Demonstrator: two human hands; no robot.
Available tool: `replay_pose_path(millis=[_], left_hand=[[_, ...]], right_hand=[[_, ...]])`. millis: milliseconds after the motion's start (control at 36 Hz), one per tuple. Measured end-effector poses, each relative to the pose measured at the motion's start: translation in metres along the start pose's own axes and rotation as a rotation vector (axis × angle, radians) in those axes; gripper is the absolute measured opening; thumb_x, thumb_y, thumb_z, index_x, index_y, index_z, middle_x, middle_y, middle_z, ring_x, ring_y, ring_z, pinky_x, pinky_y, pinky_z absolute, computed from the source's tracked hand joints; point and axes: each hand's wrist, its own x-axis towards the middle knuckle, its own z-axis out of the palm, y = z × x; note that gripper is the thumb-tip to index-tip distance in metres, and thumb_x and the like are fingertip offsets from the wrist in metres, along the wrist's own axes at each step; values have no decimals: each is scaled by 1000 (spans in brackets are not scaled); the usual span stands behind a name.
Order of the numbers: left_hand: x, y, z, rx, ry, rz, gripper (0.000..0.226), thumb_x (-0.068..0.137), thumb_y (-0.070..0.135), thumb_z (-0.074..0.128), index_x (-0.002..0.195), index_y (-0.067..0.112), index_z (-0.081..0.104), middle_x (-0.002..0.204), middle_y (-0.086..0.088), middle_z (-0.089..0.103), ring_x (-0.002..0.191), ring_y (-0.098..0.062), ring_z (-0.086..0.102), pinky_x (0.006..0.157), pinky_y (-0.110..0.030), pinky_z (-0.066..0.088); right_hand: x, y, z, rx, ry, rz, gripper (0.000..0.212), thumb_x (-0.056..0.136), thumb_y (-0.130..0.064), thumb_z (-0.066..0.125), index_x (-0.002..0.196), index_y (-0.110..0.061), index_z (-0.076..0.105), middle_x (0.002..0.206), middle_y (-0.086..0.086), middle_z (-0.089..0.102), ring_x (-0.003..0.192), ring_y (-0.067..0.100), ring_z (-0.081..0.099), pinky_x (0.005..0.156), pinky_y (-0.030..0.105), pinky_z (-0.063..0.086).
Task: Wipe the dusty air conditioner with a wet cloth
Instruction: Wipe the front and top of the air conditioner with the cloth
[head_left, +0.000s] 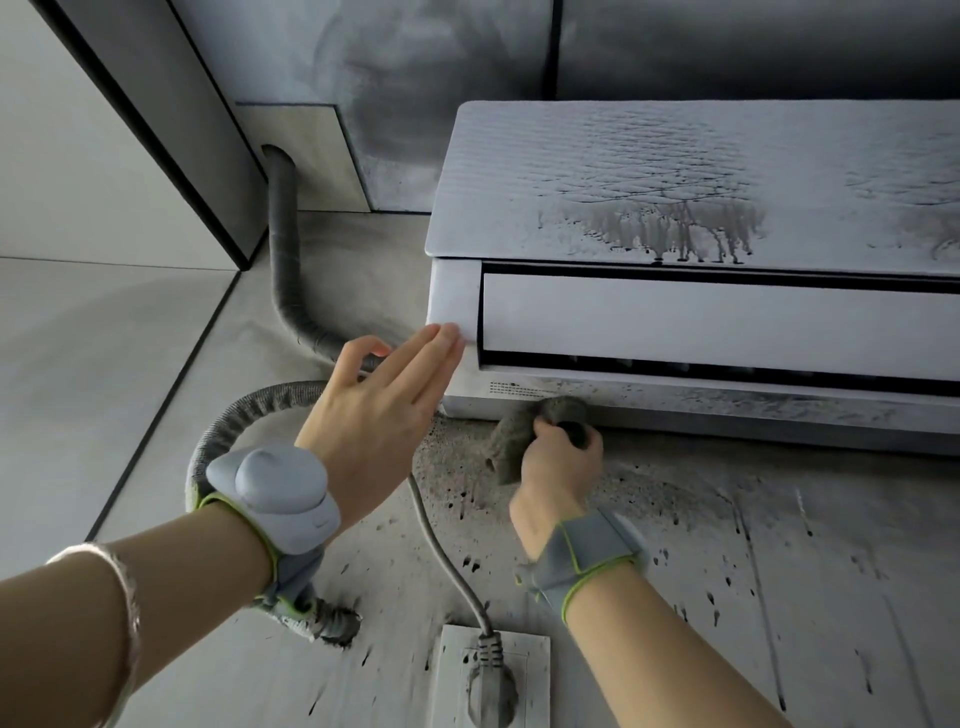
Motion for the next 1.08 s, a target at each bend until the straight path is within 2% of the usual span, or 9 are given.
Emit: replay_pose_path(millis=[83,194,444,528,611,722,861,1000,1083], left_hand=[[0,4,1,11,13,-3,59,79,-2,35,137,-2,42,142,-12,45,130,-23,47,93,-40,32],[-1,9,1,15,1,-29,63,74,-2,44,137,-3,42,144,-13,43,131,-23,45,94,-41,32],[-1,8,1,9,11,-30,61,76,-2,44,137,-4,42,143,-14,44,131,-24,45,93,-41,33],[-2,10,4,7,24,-27,58,80,-2,37,137,-4,41,144,-14,43,132,-25,44,93,-41,33],[-2,11,6,0,23,-45,58,80,-1,36,138,-4,40,144,-15,42,133,-25,43,92,-40,32],[-2,16,5,-13,30,-65,57,81,-1,39,138,-4,40,145,-15,42,133,-25,42,92,-40,32],[-2,13,4,7,33,-51,57,82,-2,38,139,-5,37,145,-15,41,133,-25,42,92,-41,33],[-2,16,8,22,43,-45,59,80,-2,37,140,-5,36,146,-15,40,134,-25,40,92,-41,34],[-2,20,9,22,45,-57,58,80,-1,35,138,-6,38,146,-16,40,135,-26,40,92,-42,33]], right_hand=[[-2,-3,-1,13,-66,37,22,89,-5,57,108,-15,51,77,-5,50,64,8,46,62,26,40],[-14,-9,7,45,-153,25,19,88,-6,58,100,-19,49,81,-6,51,71,11,49,77,29,40],[4,-14,-12,26,-44,-6,26,92,-3,50,116,-13,48,81,-2,50,65,12,46,54,24,38],[0,-14,-12,25,-87,11,24,91,-6,54,113,-16,49,91,1,55,71,13,49,75,28,42],[-10,-19,-6,44,-175,6,19,91,-7,53,104,-19,46,82,-7,49,70,8,47,78,28,39],[-7,-25,-5,21,-158,-12,22,92,-4,49,108,-18,46,81,-6,47,68,11,48,63,28,41],[8,-26,-22,8,-25,-17,26,93,-1,44,114,-16,46,78,-2,48,63,15,47,41,17,38],[6,-24,-24,-5,-101,-57,28,92,-10,53,119,-19,48,87,-3,52,72,15,50,76,24,38],[-9,-25,-13,9,-241,-47,20,92,-9,53,103,-24,49,83,-11,49,73,4,48,71,26,41]])
